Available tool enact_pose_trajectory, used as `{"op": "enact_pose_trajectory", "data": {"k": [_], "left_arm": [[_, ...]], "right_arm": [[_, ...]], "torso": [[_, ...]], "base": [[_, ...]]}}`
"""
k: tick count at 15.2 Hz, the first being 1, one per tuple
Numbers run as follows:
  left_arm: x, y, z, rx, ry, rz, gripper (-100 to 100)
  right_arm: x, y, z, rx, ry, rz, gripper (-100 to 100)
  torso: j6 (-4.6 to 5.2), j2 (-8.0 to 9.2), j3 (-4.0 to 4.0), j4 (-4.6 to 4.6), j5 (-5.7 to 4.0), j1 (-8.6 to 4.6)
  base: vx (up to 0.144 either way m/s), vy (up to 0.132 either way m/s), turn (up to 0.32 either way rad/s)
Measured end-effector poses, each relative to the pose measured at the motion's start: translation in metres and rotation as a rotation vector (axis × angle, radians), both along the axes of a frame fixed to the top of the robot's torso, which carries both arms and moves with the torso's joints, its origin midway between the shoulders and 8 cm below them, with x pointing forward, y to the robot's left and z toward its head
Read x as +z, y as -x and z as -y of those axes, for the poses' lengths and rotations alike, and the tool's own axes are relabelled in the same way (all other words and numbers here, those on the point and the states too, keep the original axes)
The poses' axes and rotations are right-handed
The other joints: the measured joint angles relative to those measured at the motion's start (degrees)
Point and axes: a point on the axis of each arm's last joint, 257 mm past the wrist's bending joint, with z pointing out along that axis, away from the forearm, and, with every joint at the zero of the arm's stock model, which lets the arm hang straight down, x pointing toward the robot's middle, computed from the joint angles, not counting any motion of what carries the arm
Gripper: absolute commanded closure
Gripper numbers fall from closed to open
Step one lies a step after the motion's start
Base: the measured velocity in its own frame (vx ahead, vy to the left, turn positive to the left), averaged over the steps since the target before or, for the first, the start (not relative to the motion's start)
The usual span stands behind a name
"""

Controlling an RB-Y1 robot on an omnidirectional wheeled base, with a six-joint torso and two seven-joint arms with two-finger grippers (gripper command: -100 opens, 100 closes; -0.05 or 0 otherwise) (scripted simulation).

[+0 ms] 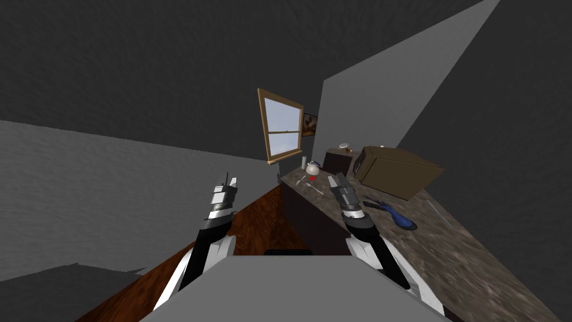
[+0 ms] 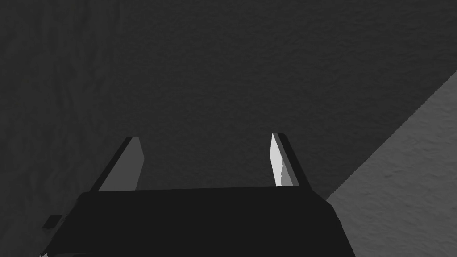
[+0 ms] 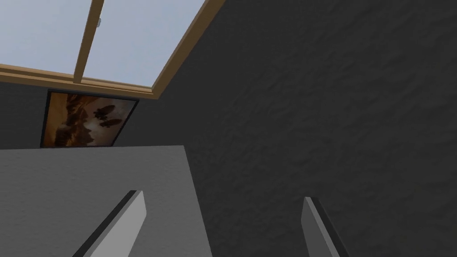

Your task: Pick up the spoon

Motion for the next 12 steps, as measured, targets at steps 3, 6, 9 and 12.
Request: {"op": "enact_pose_trajectory", "data": {"k": [3, 6, 9, 12], "left_arm": [[0.0, 0.0, 0.0, 0.0, 0.0, 0.0, 0], [0.0, 0.0, 0.0, 0.0, 0.0, 0.0, 0], [0.0, 0.0, 0.0, 0.0, 0.0, 0.0, 0], [0.0, 0.0, 0.0, 0.0, 0.0, 0.0, 0]], "right_arm": [[-0.017, -0.004, -0.005, 0.017, 0.075, -0.035, -100], [-0.038, -0.009, -0.007, 0.034, 0.16, -0.075, -100], [-0.062, -0.015, -0.012, 0.051, 0.256, -0.121, -100], [-0.082, -0.019, -0.009, 0.066, 0.339, -0.155, -100]], "torso": [[0.01, 0.01, 0.0, 0.0, 0.0, -0.01], [0.0, -0.06, -0.03, -0.01, 0.01, 0.05], [0.0, -0.1, -0.06, -0.02, 0.02, 0.1], [-0.01, -0.07, -0.04, -0.02, 0.01, 0.04]], "base": [[0.044, 0.047, 0.028], [0.06, 0.063, 0.048], [0.062, 0.068, 0.039], [0.054, 0.052, 0.039]]}}
